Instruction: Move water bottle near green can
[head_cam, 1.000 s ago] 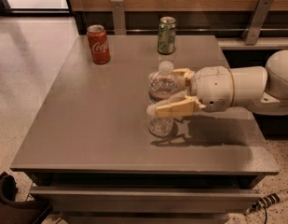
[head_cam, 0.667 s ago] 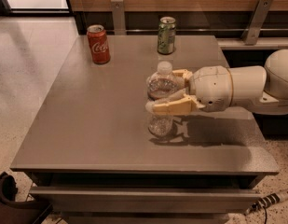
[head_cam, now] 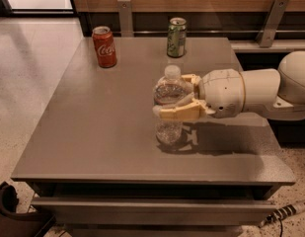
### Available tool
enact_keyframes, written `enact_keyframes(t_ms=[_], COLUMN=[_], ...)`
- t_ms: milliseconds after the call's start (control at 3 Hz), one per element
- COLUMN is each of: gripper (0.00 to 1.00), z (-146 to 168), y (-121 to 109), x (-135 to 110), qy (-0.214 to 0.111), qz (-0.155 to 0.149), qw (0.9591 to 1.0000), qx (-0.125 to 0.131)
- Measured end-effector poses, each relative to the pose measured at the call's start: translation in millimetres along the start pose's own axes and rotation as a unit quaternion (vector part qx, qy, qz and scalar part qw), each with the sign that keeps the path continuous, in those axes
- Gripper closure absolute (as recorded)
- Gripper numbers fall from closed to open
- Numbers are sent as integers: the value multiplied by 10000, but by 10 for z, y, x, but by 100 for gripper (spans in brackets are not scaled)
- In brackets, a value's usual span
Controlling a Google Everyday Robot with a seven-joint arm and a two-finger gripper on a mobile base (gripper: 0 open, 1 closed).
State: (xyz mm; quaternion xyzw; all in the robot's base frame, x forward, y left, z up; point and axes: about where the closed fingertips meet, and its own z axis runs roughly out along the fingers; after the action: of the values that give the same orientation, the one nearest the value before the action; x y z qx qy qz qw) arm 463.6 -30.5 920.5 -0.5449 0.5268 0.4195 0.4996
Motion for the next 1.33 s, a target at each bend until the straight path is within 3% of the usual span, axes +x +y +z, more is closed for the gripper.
enact_keyframes(t_ms=[333, 667, 1000, 1333], gripper=[100, 100, 100, 100], z=[1, -182, -396, -599], y=[0, -344, -757, -1422], x=[0, -152, -340, -339], qy=[0, -34, -28, 82], qz=[0, 135, 236, 436], qw=[10000, 9998, 9991, 9973], qx=[-1, 160, 343, 580])
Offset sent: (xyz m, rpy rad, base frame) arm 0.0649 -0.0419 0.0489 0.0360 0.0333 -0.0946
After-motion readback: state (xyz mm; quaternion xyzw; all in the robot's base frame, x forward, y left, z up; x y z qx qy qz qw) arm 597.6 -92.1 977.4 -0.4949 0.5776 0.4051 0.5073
